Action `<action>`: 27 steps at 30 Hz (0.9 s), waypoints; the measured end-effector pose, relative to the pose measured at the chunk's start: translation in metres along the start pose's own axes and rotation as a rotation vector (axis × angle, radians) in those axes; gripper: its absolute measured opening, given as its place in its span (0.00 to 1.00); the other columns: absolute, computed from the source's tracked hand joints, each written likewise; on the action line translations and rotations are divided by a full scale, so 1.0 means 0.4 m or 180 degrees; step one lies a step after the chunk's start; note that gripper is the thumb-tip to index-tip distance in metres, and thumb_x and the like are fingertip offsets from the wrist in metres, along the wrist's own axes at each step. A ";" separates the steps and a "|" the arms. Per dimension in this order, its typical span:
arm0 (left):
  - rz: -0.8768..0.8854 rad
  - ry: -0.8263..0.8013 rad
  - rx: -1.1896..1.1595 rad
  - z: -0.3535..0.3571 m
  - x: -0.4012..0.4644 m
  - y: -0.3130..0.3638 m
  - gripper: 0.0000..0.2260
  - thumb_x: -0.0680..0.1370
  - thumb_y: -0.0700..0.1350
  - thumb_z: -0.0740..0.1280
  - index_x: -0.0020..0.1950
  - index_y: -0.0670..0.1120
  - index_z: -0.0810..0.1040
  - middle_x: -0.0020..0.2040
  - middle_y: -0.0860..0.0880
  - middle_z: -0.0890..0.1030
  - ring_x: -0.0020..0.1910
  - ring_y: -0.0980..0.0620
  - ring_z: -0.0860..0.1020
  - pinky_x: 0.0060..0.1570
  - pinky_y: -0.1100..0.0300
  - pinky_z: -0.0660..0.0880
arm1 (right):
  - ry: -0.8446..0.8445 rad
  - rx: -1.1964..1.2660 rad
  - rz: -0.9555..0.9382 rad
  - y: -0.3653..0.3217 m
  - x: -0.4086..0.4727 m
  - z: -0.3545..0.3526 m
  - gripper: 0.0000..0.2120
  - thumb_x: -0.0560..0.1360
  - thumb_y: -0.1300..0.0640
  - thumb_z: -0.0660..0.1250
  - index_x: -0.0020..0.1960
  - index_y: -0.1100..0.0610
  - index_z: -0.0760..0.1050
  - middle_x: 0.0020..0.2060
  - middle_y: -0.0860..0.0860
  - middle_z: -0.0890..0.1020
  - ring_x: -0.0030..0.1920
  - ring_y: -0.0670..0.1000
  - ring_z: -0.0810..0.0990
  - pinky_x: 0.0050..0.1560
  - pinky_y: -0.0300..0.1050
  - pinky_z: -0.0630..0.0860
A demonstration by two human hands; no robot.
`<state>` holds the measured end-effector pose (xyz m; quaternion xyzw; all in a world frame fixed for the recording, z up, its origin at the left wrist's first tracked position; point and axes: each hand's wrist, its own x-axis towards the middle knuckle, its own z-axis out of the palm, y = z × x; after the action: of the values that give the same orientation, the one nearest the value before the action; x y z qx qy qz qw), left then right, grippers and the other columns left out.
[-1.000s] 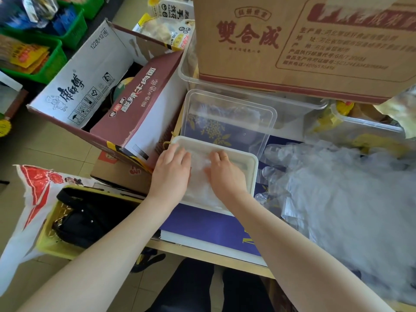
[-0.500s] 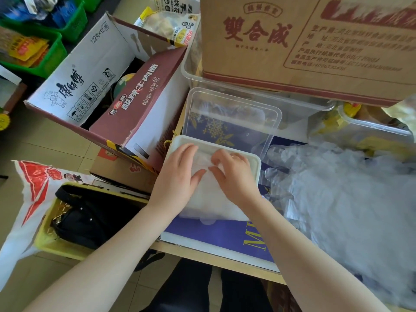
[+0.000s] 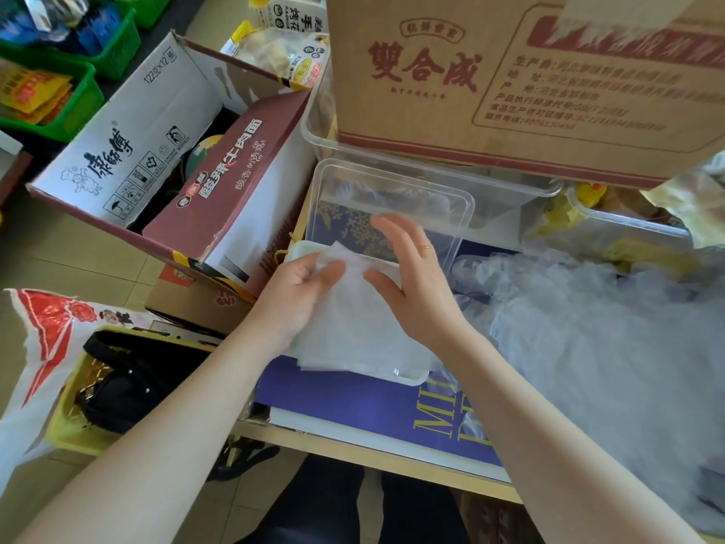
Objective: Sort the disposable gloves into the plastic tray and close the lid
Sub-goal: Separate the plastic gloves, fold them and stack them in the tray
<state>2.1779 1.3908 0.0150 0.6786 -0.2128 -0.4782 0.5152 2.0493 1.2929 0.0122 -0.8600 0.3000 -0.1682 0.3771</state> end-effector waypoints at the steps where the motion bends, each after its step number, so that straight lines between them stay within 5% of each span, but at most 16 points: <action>1: -0.0207 0.0028 -0.0119 -0.007 0.001 -0.009 0.06 0.77 0.47 0.65 0.43 0.50 0.81 0.37 0.55 0.84 0.38 0.56 0.82 0.39 0.62 0.75 | -0.0167 0.0017 0.0098 0.002 0.003 0.006 0.19 0.76 0.62 0.64 0.67 0.59 0.70 0.63 0.55 0.74 0.61 0.57 0.72 0.57 0.39 0.65; 4: -0.0280 0.0146 0.0586 -0.020 0.003 -0.026 0.07 0.78 0.48 0.65 0.52 0.49 0.80 0.43 0.53 0.84 0.45 0.50 0.81 0.43 0.59 0.76 | -0.0423 -0.0339 0.0424 -0.002 0.005 0.052 0.14 0.78 0.63 0.60 0.62 0.57 0.75 0.57 0.54 0.80 0.56 0.58 0.77 0.49 0.46 0.72; 7: 0.0463 0.0396 0.2858 -0.020 -0.001 -0.043 0.24 0.75 0.44 0.69 0.70 0.47 0.66 0.60 0.46 0.76 0.59 0.44 0.75 0.55 0.52 0.72 | -0.0428 -0.1189 0.0609 -0.005 0.001 0.116 0.15 0.78 0.61 0.56 0.63 0.53 0.72 0.56 0.53 0.79 0.51 0.59 0.78 0.41 0.48 0.69; 11: 0.2313 0.0182 0.4280 -0.032 -0.013 -0.066 0.20 0.62 0.41 0.77 0.51 0.39 0.78 0.49 0.42 0.78 0.47 0.41 0.78 0.42 0.52 0.76 | -0.0303 -0.1625 0.0657 0.012 0.009 0.163 0.14 0.74 0.65 0.58 0.57 0.59 0.74 0.50 0.55 0.80 0.49 0.60 0.78 0.44 0.48 0.67; 13: 0.1919 -0.0624 0.4576 -0.038 -0.017 -0.067 0.17 0.67 0.45 0.76 0.52 0.41 0.78 0.50 0.44 0.78 0.49 0.43 0.77 0.42 0.56 0.74 | 0.0061 -0.1800 0.0596 0.016 0.011 0.176 0.13 0.68 0.65 0.58 0.47 0.59 0.78 0.41 0.53 0.82 0.41 0.58 0.80 0.41 0.46 0.71; 15: 0.1257 -0.0943 0.4784 -0.039 -0.014 -0.079 0.18 0.76 0.51 0.66 0.62 0.43 0.72 0.59 0.46 0.74 0.58 0.46 0.73 0.47 0.57 0.69 | 0.0146 -0.1995 0.0473 0.024 0.004 0.182 0.15 0.65 0.63 0.55 0.44 0.58 0.79 0.37 0.52 0.82 0.36 0.56 0.79 0.40 0.44 0.74; 19: 0.0953 -0.0767 0.5120 -0.015 0.017 -0.080 0.23 0.79 0.49 0.62 0.71 0.44 0.62 0.63 0.46 0.68 0.61 0.46 0.68 0.49 0.58 0.66 | -0.0112 -0.2148 -0.0020 0.054 -0.045 0.174 0.22 0.66 0.59 0.67 0.60 0.57 0.75 0.57 0.57 0.78 0.54 0.59 0.75 0.55 0.49 0.68; 21: 0.0842 -0.0789 0.5352 -0.001 0.031 -0.086 0.29 0.78 0.47 0.64 0.74 0.43 0.55 0.65 0.44 0.66 0.63 0.45 0.67 0.57 0.55 0.67 | -0.0505 -0.2375 -0.0230 0.077 -0.082 0.156 0.36 0.57 0.52 0.79 0.63 0.54 0.74 0.66 0.57 0.73 0.60 0.59 0.74 0.59 0.53 0.71; 23: 0.0766 -0.0720 0.5473 0.003 0.045 -0.099 0.33 0.77 0.46 0.65 0.76 0.43 0.50 0.68 0.44 0.66 0.66 0.43 0.67 0.60 0.53 0.67 | -0.1047 -0.2765 -0.0152 0.085 -0.100 0.113 0.42 0.47 0.44 0.82 0.60 0.53 0.78 0.63 0.55 0.76 0.59 0.57 0.77 0.62 0.55 0.71; 27: 0.0520 -0.0730 0.5546 0.013 0.054 -0.103 0.38 0.74 0.54 0.68 0.75 0.44 0.50 0.70 0.44 0.66 0.67 0.43 0.67 0.61 0.51 0.66 | -0.1725 -0.2796 0.0146 0.106 -0.099 0.032 0.31 0.67 0.43 0.72 0.66 0.56 0.71 0.68 0.51 0.69 0.73 0.56 0.61 0.72 0.57 0.36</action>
<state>2.1746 1.3869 -0.0315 0.7607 -0.6000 -0.1728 -0.1773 2.0092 1.3028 -0.0305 -0.9431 0.2526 0.2108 0.0481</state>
